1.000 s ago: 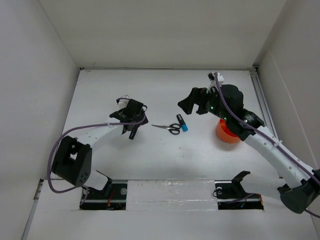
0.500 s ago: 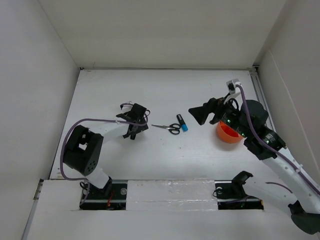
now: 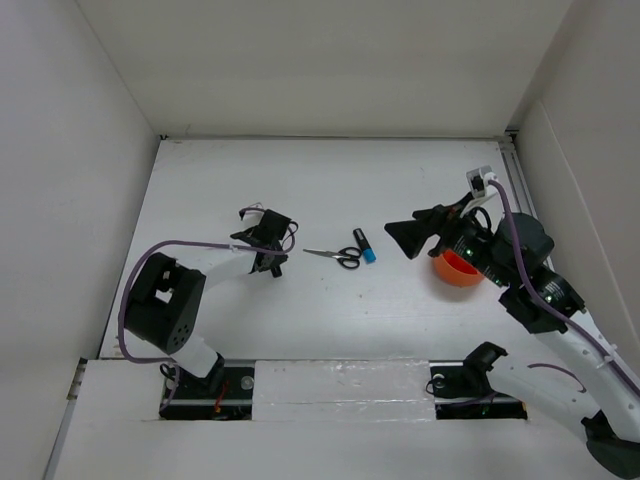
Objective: Sort the stationery into containers
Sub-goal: Pick up the pen from the center of the board, then place the pen in the storage box, then pick up the pen from the center of the board.
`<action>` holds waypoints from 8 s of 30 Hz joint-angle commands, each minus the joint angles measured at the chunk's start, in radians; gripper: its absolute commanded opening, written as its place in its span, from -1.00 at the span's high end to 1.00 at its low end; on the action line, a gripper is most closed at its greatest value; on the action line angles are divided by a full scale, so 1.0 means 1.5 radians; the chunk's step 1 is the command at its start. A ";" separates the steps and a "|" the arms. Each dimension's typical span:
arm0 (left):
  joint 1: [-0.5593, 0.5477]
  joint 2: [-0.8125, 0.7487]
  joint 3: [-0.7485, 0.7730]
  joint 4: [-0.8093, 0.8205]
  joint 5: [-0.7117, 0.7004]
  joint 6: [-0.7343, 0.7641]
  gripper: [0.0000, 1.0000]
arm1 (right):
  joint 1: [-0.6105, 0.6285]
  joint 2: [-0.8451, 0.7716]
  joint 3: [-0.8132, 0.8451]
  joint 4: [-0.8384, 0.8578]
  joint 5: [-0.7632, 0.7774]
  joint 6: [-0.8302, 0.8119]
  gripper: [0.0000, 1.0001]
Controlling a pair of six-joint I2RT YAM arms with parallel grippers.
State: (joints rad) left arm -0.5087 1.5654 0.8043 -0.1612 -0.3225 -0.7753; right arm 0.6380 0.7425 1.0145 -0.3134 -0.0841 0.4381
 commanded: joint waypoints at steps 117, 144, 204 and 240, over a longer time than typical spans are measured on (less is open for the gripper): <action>-0.372 -0.345 -0.057 0.033 -0.064 0.126 -1.00 | -0.308 0.196 -0.205 0.200 0.283 -0.092 1.00; -0.372 -0.367 -0.069 0.051 -0.052 0.140 -1.00 | -0.261 0.240 -0.205 0.200 0.395 -0.064 0.93; -0.242 0.407 0.687 -0.282 -0.028 -0.083 -1.00 | 0.028 -0.137 -0.034 -0.056 0.440 0.002 -1.00; -0.210 0.591 0.860 -0.430 -0.043 -0.071 0.14 | 0.028 -0.184 -0.059 -0.042 0.389 -0.006 -0.93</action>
State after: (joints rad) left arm -0.8291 2.4088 2.0804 -0.7563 -0.3897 -0.8913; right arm 0.6701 0.4725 0.9318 -0.4362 0.4942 0.4408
